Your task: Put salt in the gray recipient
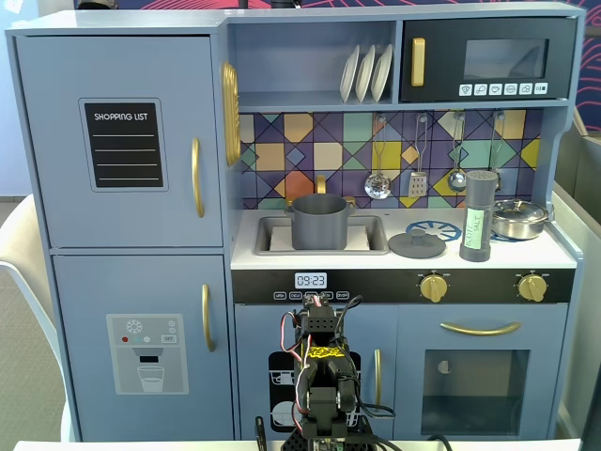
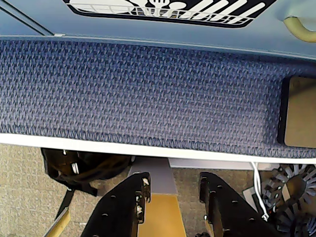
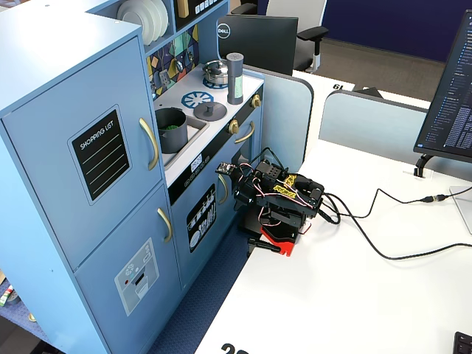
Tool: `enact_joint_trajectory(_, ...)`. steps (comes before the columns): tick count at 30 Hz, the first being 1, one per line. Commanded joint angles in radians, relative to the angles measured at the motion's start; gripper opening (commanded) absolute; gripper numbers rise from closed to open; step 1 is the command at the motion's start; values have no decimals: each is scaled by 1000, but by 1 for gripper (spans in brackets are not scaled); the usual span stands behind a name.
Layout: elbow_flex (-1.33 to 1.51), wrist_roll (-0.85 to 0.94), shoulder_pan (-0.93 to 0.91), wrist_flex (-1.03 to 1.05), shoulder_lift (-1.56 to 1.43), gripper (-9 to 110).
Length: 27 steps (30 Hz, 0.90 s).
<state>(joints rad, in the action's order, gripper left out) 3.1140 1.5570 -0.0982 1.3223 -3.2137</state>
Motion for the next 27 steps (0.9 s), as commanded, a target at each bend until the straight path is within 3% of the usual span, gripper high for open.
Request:
enact_joint_trajectory(1, 3, -25, 41, 5, -6, 0)
enact_joint_trajectory(19, 2, 25, 29, 2, -6, 0)
enact_joint_trajectory(27, -302, -17, -284, -135, 83, 0)
